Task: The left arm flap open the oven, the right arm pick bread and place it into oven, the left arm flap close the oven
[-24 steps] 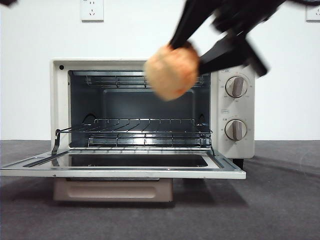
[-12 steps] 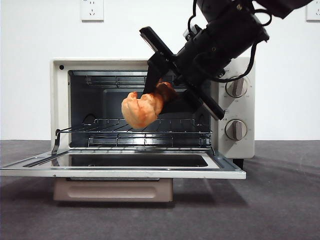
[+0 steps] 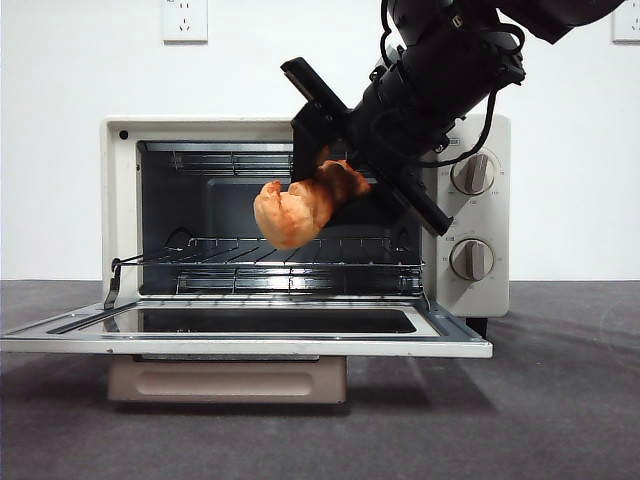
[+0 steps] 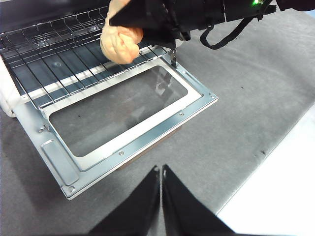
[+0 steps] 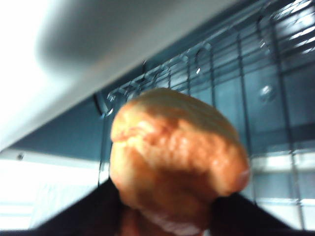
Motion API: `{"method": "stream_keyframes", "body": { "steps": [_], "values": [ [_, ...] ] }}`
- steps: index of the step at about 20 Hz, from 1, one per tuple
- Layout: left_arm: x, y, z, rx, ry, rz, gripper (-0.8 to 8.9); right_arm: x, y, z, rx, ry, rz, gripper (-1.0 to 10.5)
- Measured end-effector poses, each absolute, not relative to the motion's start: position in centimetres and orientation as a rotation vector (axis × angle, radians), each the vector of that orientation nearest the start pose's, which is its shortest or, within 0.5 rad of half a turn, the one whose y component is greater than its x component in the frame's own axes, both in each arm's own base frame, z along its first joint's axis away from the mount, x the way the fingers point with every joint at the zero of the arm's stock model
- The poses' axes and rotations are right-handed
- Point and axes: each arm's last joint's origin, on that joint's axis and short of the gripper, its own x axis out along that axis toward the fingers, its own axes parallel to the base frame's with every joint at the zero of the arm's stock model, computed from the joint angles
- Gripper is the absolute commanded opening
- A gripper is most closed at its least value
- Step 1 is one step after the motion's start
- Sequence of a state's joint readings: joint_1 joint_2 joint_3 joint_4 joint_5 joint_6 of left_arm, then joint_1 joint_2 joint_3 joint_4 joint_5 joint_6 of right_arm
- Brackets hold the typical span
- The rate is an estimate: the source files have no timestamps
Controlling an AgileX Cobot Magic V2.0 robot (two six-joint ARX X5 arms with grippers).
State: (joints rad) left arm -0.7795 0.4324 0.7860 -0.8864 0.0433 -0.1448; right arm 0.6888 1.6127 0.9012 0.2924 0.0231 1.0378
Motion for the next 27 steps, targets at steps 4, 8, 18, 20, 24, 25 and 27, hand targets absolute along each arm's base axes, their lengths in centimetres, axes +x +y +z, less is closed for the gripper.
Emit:
{"method": "stream_keyframes", "body": {
  "steps": [4, 8, 18, 20, 24, 25, 27],
  "values": [
    [5.1, -5.2, 30.6, 0.064, 0.568, -0.762, 0.10, 26.6, 21.9, 21.5, 0.838, 0.659, 0.358, 5.0],
    [5.0, -5.1, 30.4, 0.072, 0.588, -0.759, 0.10, 26.4, 22.5, 22.1, 0.848, 0.605, 0.406, 5.1],
    [4.9, -5.0, 30.2, 0.083, 0.616, -0.754, 0.10, 25.0, 23.0, 23.5, 0.803, 0.589, 0.463, 5.1],
    [4.9, -5.0, 30.2, 0.085, 0.614, -0.748, 0.10, 24.6, 22.8, 23.9, 0.786, 0.598, 0.462, 5.1],
    [5.1, -4.8, 30.2, 0.096, 0.600, -0.667, 0.09, 23.3, 21.8, 25.5, 0.727, 0.615, 0.468, 5.1],
    [5.1, -4.8, 30.2, 0.092, 0.597, -0.633, 0.09, 22.9, 21.4, 25.9, 0.709, 0.623, 0.468, 5.1],
    [5.3, -4.6, 30.2, 0.079, 0.592, -0.545, 0.08, 21.9, 20.6, 26.9, 0.658, 0.636, 0.472, 5.1]
  ]
}}
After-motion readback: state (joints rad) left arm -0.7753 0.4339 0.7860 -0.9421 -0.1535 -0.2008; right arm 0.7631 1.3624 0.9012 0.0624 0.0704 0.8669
